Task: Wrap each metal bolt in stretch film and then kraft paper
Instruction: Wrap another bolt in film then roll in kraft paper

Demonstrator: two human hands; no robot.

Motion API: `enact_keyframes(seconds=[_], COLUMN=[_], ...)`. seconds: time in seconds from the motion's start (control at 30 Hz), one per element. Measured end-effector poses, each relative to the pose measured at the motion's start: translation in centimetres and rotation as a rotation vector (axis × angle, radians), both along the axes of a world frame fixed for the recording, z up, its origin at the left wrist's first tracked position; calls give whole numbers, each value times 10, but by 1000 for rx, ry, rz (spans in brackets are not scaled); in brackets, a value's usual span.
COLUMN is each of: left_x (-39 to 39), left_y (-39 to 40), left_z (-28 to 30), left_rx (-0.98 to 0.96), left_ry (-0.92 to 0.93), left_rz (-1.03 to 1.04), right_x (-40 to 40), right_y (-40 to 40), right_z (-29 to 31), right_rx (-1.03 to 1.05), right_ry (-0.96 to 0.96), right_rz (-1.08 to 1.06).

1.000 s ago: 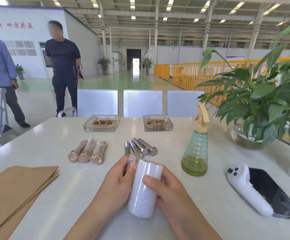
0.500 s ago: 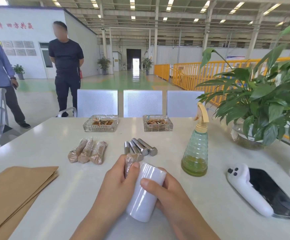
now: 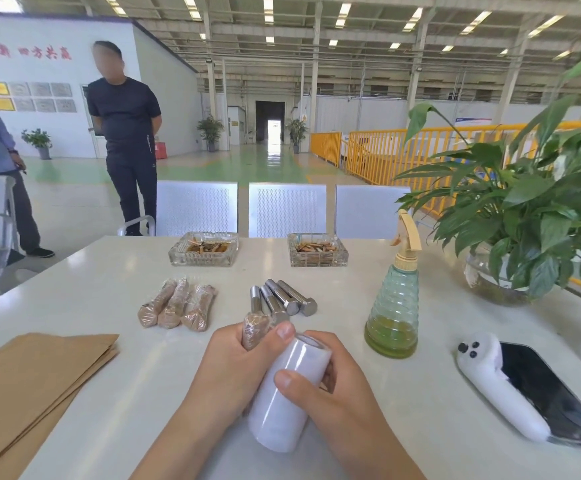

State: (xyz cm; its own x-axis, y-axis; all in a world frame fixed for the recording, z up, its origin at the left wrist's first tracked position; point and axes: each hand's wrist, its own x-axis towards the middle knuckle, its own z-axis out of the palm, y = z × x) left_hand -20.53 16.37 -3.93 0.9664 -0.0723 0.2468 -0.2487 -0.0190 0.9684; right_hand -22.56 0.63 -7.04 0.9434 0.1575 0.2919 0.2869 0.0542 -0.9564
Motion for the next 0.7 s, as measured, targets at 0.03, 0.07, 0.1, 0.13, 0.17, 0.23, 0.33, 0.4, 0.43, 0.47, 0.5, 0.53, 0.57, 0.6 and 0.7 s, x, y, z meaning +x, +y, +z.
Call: enact_keyframes(seconds=[0.03,0.07,0.1,0.13,0.17,0.23,0.33,0.4,0.43,0.47,0.5,0.53,0.57,0.6,0.7], left_x=[-1,-1,-2,-1,-1,-1,-3,-3,-3,-2,-1,0,1,1,3], left_y=[0,0,1,2,3,5,1,-2,-2,-2,-1,-1,0,1,5], left_z=[2,4,5,6,6,6,8,9,10,9,9,8,7,6,3], left_rx=[8,18,30,36,40,43,-14,-40,-41,-40,-38,-39,-43,-46,-23], left_ry=[1,-3,-8,-14,-15,-24,-56,-67,-72,-81,-89,-98,-105,-113,-123], left_rz=[-6,-13,-20,-29,-35,-52,-98,-88,-72,-56,-34,-13,4,9,-35], right_x=[0,0,-1,-1,-1,-2,-1,0,1,1,0,0,0,0,-1], right_y=[0,1,2,2,3,4,5,5,5,6,7,8,8,9,10], right_z=[0,-1,-2,-2,-3,-3,-6,-8,-9,-10,-10,-11,-11,-12,-12], right_rx=[-13,-26,-36,-44,-53,-82,-124,-134,-136,-137,-138,-135,-133,-131,-135], right_ry=[-17,-32,-45,-55,-64,-87,-104,-112,-112,-109,-105,-104,-105,-104,-105], right_rz=[-11,-19,-28,-38,-50,-79,-119,-143,-158,-173,-184,-191,-197,-201,-188])
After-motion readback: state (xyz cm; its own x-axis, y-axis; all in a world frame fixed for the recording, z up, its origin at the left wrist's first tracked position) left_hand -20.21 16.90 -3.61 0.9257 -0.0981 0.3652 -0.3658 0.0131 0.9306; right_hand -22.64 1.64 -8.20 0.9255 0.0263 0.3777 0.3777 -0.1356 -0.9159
